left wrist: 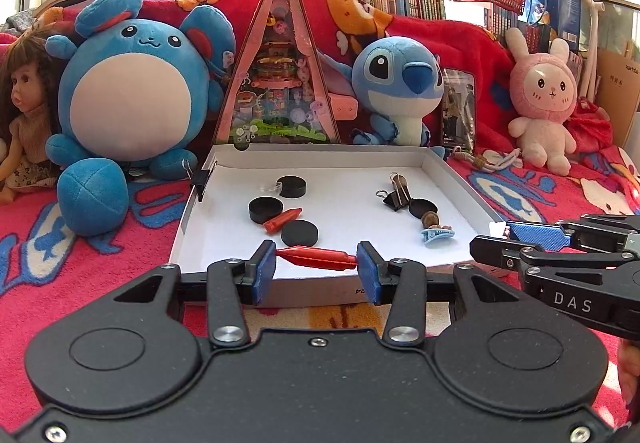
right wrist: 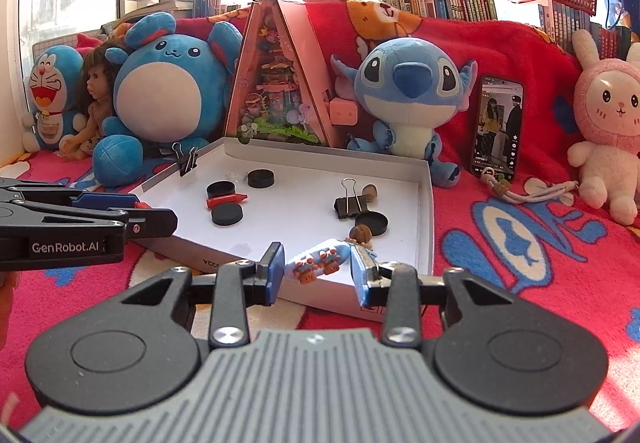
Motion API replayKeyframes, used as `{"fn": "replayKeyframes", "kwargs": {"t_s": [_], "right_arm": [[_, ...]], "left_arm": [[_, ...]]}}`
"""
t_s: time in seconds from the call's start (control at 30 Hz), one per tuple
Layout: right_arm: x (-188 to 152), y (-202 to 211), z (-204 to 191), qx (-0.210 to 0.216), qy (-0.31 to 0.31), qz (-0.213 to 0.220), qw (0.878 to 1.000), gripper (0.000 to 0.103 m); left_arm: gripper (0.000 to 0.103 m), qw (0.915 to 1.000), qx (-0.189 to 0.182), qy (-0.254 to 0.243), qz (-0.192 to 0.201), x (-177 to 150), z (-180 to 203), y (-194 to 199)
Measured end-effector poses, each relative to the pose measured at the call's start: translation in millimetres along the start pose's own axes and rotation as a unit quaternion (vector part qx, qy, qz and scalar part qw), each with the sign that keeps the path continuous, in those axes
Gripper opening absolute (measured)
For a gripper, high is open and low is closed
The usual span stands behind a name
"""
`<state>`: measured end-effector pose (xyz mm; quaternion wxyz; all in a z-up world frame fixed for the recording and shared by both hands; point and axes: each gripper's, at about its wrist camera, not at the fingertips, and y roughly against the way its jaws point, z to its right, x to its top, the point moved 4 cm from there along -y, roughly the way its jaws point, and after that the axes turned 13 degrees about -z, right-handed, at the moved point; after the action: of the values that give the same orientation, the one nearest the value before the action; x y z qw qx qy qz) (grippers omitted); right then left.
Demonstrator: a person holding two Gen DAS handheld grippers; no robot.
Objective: Organize rigid objects
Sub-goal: 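Carry the red crayon with the left tool while the right tool carries the hair clip into the box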
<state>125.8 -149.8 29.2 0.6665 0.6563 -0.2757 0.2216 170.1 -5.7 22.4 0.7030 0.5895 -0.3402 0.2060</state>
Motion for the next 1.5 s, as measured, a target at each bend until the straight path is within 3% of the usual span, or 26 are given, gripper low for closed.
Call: {"fn": "replayKeyframes", "kwargs": {"t_s": [0.3,0.77,1.5], "right_arm": [[5,-14,21,-0.007,-0.056,-0.011,0.998,0.041],[6,-33,34,-0.002,-0.100,-0.031,0.995,0.041],[10,-63,38,-0.015,-0.119,-0.062,0.991,0.041]], "left_arm": [[0.042,0.9992,-0.004,0.033,-0.021,11,-4,-26],[0.042,0.9983,0.007,0.045,-0.035,15,-10,-46],[0.042,0.9977,0.024,0.047,-0.042,20,-12,-70]]}}
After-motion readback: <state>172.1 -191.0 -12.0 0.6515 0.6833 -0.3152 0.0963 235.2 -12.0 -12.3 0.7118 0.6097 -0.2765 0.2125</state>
